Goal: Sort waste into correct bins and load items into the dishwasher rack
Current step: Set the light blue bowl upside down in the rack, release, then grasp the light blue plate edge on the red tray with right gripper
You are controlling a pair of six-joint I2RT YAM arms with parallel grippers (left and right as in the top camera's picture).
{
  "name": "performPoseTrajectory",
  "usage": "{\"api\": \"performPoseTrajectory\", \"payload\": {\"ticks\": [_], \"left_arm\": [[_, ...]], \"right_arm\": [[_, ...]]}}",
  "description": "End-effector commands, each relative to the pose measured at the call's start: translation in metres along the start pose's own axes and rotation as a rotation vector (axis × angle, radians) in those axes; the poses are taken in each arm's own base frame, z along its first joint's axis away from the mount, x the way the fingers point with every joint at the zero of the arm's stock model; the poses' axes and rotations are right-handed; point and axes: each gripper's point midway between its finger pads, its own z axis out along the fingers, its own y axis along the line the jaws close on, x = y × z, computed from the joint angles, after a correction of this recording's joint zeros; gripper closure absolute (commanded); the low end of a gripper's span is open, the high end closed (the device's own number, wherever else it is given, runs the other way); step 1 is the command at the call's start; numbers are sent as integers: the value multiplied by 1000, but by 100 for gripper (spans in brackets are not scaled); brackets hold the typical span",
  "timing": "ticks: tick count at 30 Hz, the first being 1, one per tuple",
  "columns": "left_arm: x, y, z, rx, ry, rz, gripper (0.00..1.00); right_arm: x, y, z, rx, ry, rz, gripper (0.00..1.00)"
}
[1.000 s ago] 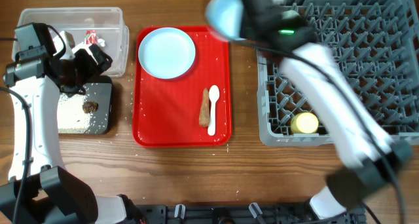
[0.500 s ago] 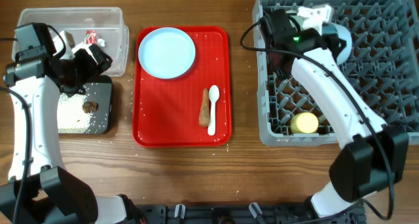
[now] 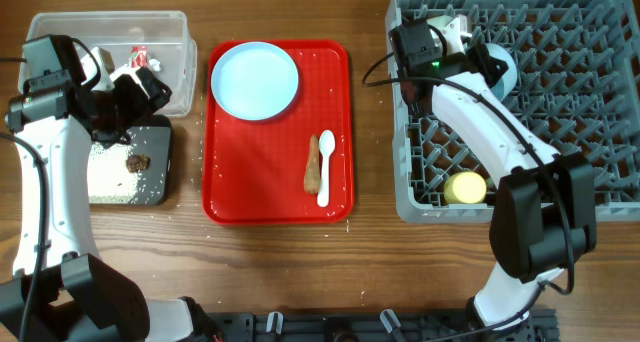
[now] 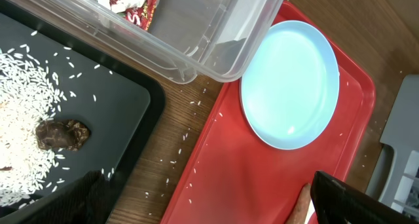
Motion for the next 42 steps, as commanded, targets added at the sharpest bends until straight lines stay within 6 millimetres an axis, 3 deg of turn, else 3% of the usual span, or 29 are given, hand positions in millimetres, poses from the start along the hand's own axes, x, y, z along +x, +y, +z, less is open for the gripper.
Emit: {"api": "performPoseTrajectory", "payload": {"ticks": [1,6,7,10,11,12,15,17,18,23,25,26,27,29,30,32,35,38,42], "left_arm": [[1,1,3,-3,7,8,0],[1,1,3,-3,7,8,0],[1,1,3,-3,7,8,0],[1,1,3,-3,7,8,0],[1,1,3,-3,7,8,0],[1,1,3,-3,7,8,0],[1,1,3,-3,7,8,0],[1,1,3,-3,7,8,0],[1,1,3,-3,7,8,0],[1,1,3,-3,7,8,0],[1,1,3,-3,7,8,0],[1,1,3,-3,7,8,0],[1,1,3,-3,7,8,0],[1,1,3,-3,7,8,0],[1,1,3,-3,7,8,0],[1,1,3,-3,7,8,0],[1,1,3,-3,7,8,0],[1,1,3,-3,7,8,0],[1,1,3,-3,7,8,0]], "right_arm": [[2,29,2,-103,-4,-50,95],[-8,46,-36,-116,-88,-195,93],[-9,49,-43,-118,-103,-219,82],[-14,57,-63,-124,-149,-245,34],[-14,60,-64,-142,-154,-246,7],[-14,67,-65,-180,-160,-248,1],[-18,79,-70,-270,-177,-202,0],[-29,75,-78,-328,-200,-104,0],[-41,73,-91,-427,-242,-49,0],[-91,85,-205,-1095,-523,161,0],[-95,97,-271,-1490,-595,182,0],[-96,94,-293,-1609,-631,182,0],[-102,90,-302,-1658,-643,218,1],[-115,81,-306,-1691,-622,334,1],[-121,80,-301,-1688,-548,437,12],[-136,94,-285,-1610,-406,637,18],[-152,132,-279,-1515,-347,746,28],[-162,189,-277,-1474,-323,771,35],[-151,250,-249,-1407,-167,817,44]]}}
